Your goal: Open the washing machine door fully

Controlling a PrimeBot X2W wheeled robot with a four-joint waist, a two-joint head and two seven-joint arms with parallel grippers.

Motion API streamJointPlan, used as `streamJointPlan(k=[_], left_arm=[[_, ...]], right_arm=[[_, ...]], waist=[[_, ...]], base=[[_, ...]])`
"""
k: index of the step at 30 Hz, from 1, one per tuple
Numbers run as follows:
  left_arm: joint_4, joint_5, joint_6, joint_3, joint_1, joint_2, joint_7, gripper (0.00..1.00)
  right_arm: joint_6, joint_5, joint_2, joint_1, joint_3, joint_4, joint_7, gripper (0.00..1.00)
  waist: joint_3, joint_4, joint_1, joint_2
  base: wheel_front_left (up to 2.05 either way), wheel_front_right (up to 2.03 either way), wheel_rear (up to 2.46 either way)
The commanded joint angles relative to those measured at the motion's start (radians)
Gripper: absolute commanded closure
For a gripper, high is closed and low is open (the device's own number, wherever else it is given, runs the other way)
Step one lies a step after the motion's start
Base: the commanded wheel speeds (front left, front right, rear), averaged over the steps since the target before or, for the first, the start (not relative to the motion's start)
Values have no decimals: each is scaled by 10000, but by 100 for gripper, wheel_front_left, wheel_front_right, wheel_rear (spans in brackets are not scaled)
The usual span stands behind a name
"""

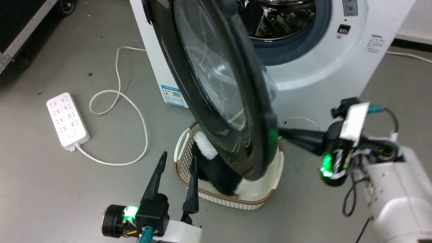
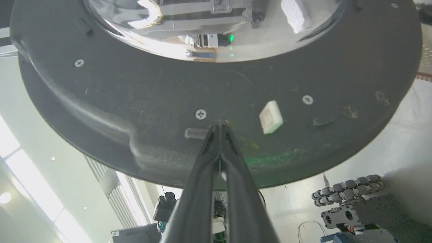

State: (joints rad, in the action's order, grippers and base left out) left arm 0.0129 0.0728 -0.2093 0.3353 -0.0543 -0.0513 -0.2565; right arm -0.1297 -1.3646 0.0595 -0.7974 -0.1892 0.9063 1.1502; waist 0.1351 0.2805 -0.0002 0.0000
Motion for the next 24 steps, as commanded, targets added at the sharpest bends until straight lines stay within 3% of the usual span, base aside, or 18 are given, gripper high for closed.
streamJointPlan(k=[1,5,6,8,11,12,13,17,24], left_arm=[[-93,-63,69,-74,207,-42,-53,0],[-251,-58,158,-148,424,-37,-53,0],[-251,-58,158,-148,424,-37,-53,0],[-324,-53,228,-245,554,-32,-53,0],[-371,-35,271,-351,607,-28,-53,0],[-378,-9,285,-411,626,-27,-53,0],[-397,22,307,-475,641,-27,-53,0],[-438,169,438,-820,685,-70,-53,0],[-601,566,972,-1529,736,-385,-53,0]], right_arm=[[-10,-787,-91,526,848,-368,-253,100],[-10,-2118,-92,1370,2646,-1189,-1100,100],[-10,-2118,-92,1370,2646,-1189,-1100,100],[-10,-2877,-92,1875,3889,-1776,-1974,100],[-10,-2916,-92,2070,4286,-2047,-2631,100],[-10,-2826,-89,2103,4291,-2129,-2907,64],[-10,-2737,-60,2147,4302,-2209,-3100,0],[-10,-1649,638,2465,4514,-3175,-4124,0],[-10,1346,2021,4058,4727,-6432,-7411,0]], waist=[[-96,83,2,0],[-205,167,2,0],[-205,167,2,0],[-266,213,2,0],[-365,203,2,0],[-410,181,2,0],[-470,150,2,0],[-739,-91,2,0],[-1264,-802,2,0]], base=[[0,0,0],[0,0,0],[0,0,0],[0,0,0],[0,0,0],[0,0,0],[0,0,0],[0,0,0],[0,0,0]])
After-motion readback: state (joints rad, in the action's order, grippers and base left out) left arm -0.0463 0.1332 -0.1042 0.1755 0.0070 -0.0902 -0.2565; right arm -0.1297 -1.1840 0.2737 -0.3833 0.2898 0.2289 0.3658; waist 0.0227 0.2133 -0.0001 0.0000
